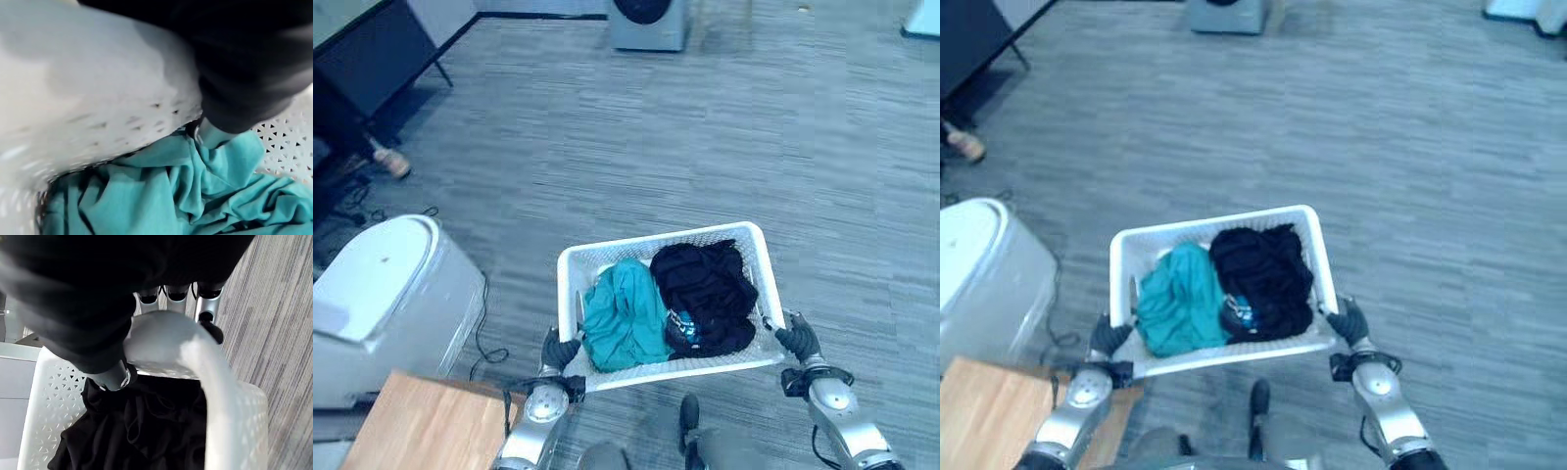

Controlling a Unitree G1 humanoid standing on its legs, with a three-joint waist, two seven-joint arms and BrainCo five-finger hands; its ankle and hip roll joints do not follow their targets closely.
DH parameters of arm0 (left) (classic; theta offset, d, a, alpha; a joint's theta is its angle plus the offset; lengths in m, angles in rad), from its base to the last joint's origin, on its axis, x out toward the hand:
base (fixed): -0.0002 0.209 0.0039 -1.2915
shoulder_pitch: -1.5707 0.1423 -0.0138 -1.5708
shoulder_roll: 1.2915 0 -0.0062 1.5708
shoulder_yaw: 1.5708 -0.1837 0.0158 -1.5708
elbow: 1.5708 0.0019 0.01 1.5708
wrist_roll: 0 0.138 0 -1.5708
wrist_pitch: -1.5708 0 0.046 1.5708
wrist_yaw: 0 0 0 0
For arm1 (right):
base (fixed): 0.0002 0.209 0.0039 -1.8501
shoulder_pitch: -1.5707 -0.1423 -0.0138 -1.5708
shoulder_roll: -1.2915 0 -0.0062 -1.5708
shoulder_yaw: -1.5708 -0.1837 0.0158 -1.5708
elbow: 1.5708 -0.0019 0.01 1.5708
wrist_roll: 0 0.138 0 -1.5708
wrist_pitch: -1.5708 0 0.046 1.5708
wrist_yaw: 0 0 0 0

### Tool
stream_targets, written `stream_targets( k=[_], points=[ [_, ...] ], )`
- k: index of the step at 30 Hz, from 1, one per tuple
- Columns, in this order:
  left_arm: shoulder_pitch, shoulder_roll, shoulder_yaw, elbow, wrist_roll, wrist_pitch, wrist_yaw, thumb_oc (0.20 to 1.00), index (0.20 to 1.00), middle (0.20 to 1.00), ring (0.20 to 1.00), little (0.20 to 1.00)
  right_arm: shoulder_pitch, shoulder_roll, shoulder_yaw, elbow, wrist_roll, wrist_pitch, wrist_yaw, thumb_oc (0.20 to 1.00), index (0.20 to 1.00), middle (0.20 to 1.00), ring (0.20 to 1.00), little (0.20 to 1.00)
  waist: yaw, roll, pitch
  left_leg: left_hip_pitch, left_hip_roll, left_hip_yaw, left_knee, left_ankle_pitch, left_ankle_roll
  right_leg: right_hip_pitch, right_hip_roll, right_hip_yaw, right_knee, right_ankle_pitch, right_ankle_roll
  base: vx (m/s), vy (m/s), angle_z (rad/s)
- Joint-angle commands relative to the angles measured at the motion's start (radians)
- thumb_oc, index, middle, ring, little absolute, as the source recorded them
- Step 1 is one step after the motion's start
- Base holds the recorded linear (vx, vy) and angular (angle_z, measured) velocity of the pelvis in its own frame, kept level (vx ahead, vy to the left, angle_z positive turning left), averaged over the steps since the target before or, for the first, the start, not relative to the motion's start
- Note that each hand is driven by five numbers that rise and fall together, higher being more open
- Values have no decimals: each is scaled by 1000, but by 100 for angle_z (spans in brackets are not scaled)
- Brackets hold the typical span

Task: Grab the laundry basket,head to the washer,open it,put in the laundry and shut it.

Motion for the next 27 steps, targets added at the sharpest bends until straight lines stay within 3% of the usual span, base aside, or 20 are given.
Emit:
stream_targets(
  k=[1,5,6,11,12,13,14,15,16,17,18,19,20,21,22,23,25,26,27],
  points=[
    [-8,22,-34,-78,-70,-109,-79,200,200,200,200,200,-44,36,-28,-76,44,-106,63,200,200,200,200,200,10,-5,-23,-2,-12,37,-117,34,59,80,-39,18,5,-187,128,371,1,-115],
    [20,22,-22,-73,-62,-102,-81,200,200,200,200,200,-43,39,-18,-53,37,-110,60,200,200,200,200,200,52,32,-7,-92,-68,-16,-338,190,40,144,25,85,6,-223,122,328,15,-57],
    [23,21,-22,-77,-56,-99,-90,200,200,200,200,200,-35,40,-24,-53,37,-108,60,200,200,200,200,200,64,41,-4,-119,-73,7,-420,219,36,181,46,114,5,-251,119,360,13,-89],
    [34,21,-12,-97,-43,-96,-98,200,200,200,200,200,-23,43,-37,-60,27,-105,59,200,200,200,200,200,93,40,-13,-165,-78,35,-473,261,46,269,62,193,3,-309,122,470,104,-49],
    [47,26,-11,-98,-34,-97,-104,200,200,200,200,200,-11,55,-39,-63,24,-104,69,200,200,200,200,200,106,32,-33,-158,-74,23,-449,297,68,295,58,217,20,-327,126,514,132,-69],
    [47,26,-11,-99,-34,-97,-104,200,200,200,200,200,-10,56,-39,-63,24,-104,69,200,200,200,200,200,107,30,-34,-158,-75,23,-449,297,68,295,57,216,21,-328,126,741,195,-91],
    [44,36,-15,-91,-36,-99,-103,200,200,200,200,200,-7,70,-28,-53,34,-106,76,200,200,200,200,200,112,-7,-47,-161,-89,18,-403,289,83,306,30,218,68,-329,145,382,101,-60],
    [44,36,-15,-91,-36,-100,-103,200,200,200,200,200,-7,70,-28,-52,34,-106,76,200,200,200,200,200,114,-4,-49,-164,-85,18,-402,291,82,302,34,220,68,-326,144,537,143,-33],
    [40,44,-18,-88,-37,-97,-104,200,200,200,200,200,-3,80,-27,-52,32,-101,83,200,200,200,200,200,115,-20,-57,-152,-90,15,-389,274,92,284,23,218,116,-304,166,307,79,-10],
    [36,55,-21,-90,-36,-92,-106,200,200,200,200,200,4,84,-25,-58,32,-102,95,200,200,200,200,200,111,-41,-62,-134,-101,19,-381,255,102,261,7,210,192,-250,206,547,165,-8],
    [27,74,-22,-98,-32,-90,-95,200,200,200,200,200,1,88,-19,-69,34,-108,99,200,200,200,200,200,104,-54,-61,-102,-102,20,-371,213,122,181,-6,204,369,-135,273,388,124,-16],
    [27,74,-22,-98,-32,-90,-95,200,200,200,200,200,1,88,-19,-69,34,-108,99,200,200,200,200,200,104,-53,-62,-103,-101,20,-371,213,122,180,-6,205,369,-134,273,364,127,-15],
    [15,82,-18,-100,-31,-93,-88,200,200,200,200,200,0,92,-19,-74,30,-111,101,200,200,200,200,200,97,-54,-56,-73,-100,24,-373,190,130,134,-19,185,444,-79,300,362,141,-15],
    [-3,88,-21,-97,-27,-90,-79,200,200,200,200,200,1,103,-18,-76,21,-106,102,200,200,200,200,200,80,-35,-44,11,-86,28,-399,157,140,42,-68,88,510,-78,282,358,139,-26],
    [-3,87,-21,-96,-27,-90,-79,200,200,200,200,200,0,102,-18,-76,21,-106,102,200,200,200,200,200,80,-32,-46,8,-83,28,-400,159,140,39,-65,87,508,-74,281,366,151,-25],
    [-16,89,-25,-97,-24,-92,-75,200,200,200,200,200,1,101,-23,-77,13,-105,96,200,200,200,200,200,69,-15,-40,53,-76,20,-427,147,135,-11,-78,29,481,-117,252,290,88,-13],
    [-26,89,-29,-114,-16,-95,-80,200,200,200,200,200,14,95,-42,-85,3,-101,83,200,200,200,200,200,38,9,-23,136,-68,6,-452,105,125,-104,-75,-66,342,-192,222,458,75,22],
    [-26,88,-28,-114,-16,-95,-80,200,200,200,200,200,14,95,-42,-86,3,-100,83,200,200,200,200,200,34,12,-23,136,-66,3,-452,106,124,-99,-73,-70,335,-188,221,513,-35,25],
    [-32,86,-21,-115,-10,-94,-77,200,200,200,200,200,20,100,-56,-75,7,-99,73,200,200,200,200,200,20,3,-12,187,-75,-2,-459,79,113,-149,-73,-112,171,-152,226,286,-50,23]
  ],
)
